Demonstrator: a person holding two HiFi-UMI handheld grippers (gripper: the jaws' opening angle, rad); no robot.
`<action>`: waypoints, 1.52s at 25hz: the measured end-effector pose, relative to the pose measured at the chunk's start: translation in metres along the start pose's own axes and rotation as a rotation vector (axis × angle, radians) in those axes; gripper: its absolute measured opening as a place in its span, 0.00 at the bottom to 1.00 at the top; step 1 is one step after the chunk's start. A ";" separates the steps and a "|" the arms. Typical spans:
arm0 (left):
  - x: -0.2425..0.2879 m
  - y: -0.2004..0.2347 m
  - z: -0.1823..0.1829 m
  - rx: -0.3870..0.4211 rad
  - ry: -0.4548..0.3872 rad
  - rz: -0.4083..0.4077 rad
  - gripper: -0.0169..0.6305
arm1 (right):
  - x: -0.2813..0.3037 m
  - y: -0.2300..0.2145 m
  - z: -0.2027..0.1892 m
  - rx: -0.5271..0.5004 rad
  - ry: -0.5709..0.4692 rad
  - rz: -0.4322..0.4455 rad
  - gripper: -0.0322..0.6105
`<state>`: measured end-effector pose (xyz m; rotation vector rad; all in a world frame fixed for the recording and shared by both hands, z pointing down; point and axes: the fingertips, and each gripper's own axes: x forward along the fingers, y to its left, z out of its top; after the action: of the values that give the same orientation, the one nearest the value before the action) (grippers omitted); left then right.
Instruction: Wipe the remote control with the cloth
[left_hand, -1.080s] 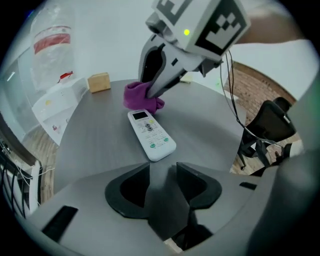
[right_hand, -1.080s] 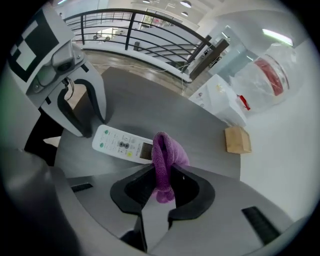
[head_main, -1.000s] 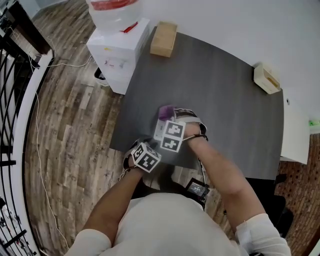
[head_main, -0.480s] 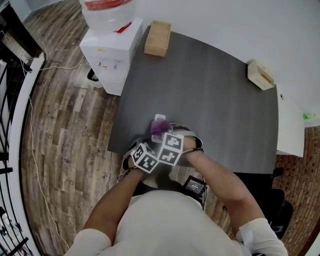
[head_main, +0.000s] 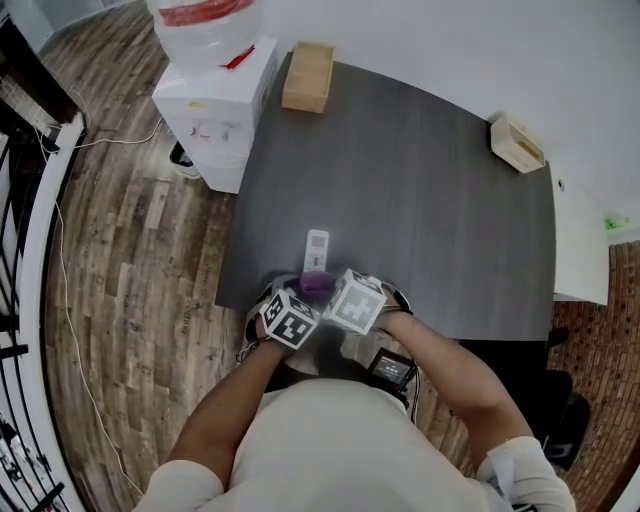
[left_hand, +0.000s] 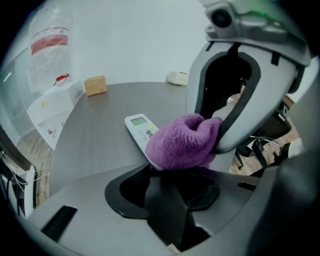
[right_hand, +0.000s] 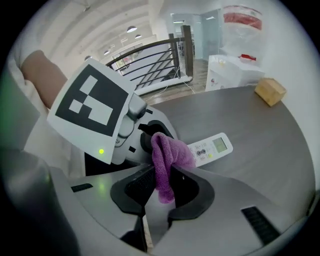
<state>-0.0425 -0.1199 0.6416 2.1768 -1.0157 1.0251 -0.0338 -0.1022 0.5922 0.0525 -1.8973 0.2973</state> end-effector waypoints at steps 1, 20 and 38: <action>-0.001 -0.002 0.000 0.007 -0.003 -0.012 0.23 | -0.002 0.001 -0.004 0.025 -0.004 0.020 0.19; -0.008 0.034 0.034 -0.450 -0.130 -0.265 0.24 | -0.010 -0.069 -0.030 0.353 -0.097 -0.152 0.19; -0.010 0.015 0.064 -0.861 -0.237 -0.647 0.18 | -0.062 -0.082 -0.039 0.471 -0.379 -0.204 0.19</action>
<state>-0.0326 -0.1691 0.5986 1.6884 -0.5894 -0.0044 0.0378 -0.1789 0.5610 0.6544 -2.1330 0.6229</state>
